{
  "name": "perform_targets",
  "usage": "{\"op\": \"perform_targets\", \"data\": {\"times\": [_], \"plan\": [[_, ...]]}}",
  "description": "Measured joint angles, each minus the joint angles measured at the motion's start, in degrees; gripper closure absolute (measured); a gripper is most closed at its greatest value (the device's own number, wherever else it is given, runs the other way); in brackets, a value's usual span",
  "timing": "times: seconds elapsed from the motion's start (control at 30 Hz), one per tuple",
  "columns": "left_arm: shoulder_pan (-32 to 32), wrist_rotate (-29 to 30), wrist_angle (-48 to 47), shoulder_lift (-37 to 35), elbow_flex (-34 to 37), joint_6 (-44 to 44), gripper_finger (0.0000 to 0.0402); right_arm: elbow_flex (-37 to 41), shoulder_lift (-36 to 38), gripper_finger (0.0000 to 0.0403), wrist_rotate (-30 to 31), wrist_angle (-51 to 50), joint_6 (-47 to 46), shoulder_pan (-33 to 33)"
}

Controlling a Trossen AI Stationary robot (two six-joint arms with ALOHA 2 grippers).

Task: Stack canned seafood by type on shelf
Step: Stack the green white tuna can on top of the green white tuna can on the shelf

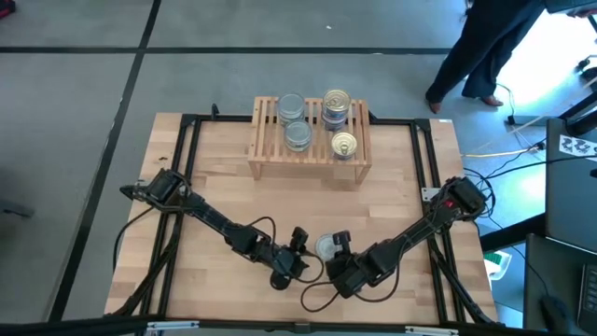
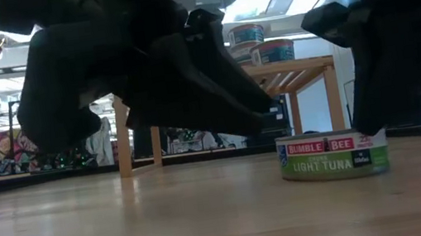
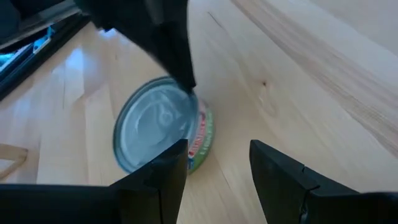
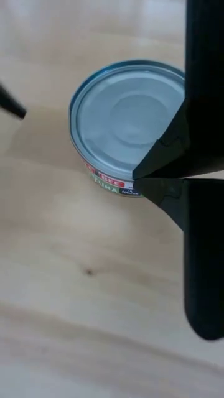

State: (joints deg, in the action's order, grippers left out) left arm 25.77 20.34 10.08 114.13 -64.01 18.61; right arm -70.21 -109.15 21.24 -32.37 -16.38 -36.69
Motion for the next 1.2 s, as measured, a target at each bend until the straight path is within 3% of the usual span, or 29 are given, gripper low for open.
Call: {"op": "perform_targets", "data": {"times": [0.33, 1.2], "plan": [[-0.64, 0.06, -0.23, 0.3, 0.0, -2.17, 0.0233, -1.23, -0.06, 0.0403, -3.0, 0.84, 0.15, 0.33], [-0.6, -2.36, 4.07, 0.3, 0.0, -2.38, 0.0233, -1.36, 0.14, 0.0403, -2.91, 4.56, 0.21, 0.83]]}}
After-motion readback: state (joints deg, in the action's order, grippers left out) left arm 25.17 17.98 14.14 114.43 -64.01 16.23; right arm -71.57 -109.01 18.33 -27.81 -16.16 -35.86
